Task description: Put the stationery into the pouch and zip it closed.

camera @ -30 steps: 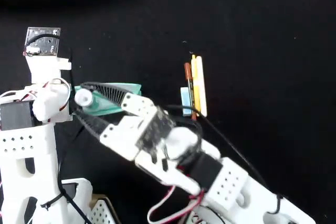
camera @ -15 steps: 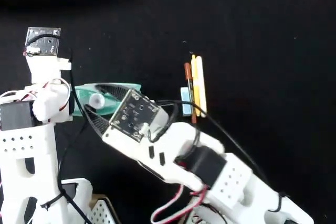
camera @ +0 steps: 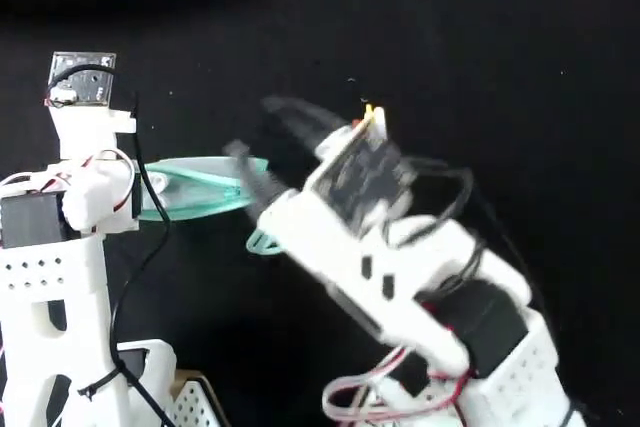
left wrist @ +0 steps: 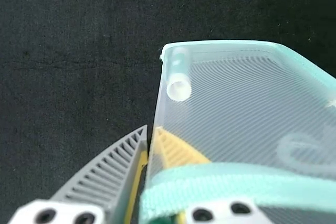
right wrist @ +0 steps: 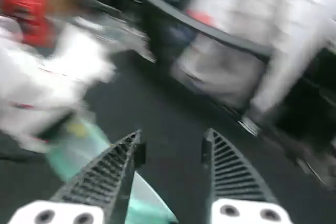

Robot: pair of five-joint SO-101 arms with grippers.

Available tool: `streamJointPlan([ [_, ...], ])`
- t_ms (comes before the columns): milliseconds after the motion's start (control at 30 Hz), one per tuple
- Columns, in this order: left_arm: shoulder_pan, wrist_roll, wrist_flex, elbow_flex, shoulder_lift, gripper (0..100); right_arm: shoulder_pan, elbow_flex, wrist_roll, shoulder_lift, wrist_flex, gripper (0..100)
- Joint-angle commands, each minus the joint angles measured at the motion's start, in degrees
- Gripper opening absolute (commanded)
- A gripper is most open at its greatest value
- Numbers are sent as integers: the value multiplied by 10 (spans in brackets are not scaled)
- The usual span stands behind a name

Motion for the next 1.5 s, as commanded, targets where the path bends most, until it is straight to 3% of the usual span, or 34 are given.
streamJointPlan([
  [0, -7, 6, 0, 28, 7, 30, 144, 54, -9, 10, 11, 105],
  [133, -7, 6, 0, 28, 7, 30, 216, 193, -10, 66, -41, 100],
  [300, -7, 6, -1, 28, 7, 30, 229, 273, -10, 212, -127, 129],
  [700, -7, 6, 0, 28, 7, 30, 237, 133, -10, 564, -138, 145],
  [1300, -11, 4, -1, 28, 7, 30, 239, 38, -10, 655, -137, 145],
  [1467, -11, 4, 0, 28, 7, 30, 239, -35, -10, 715, -80, 145],
])
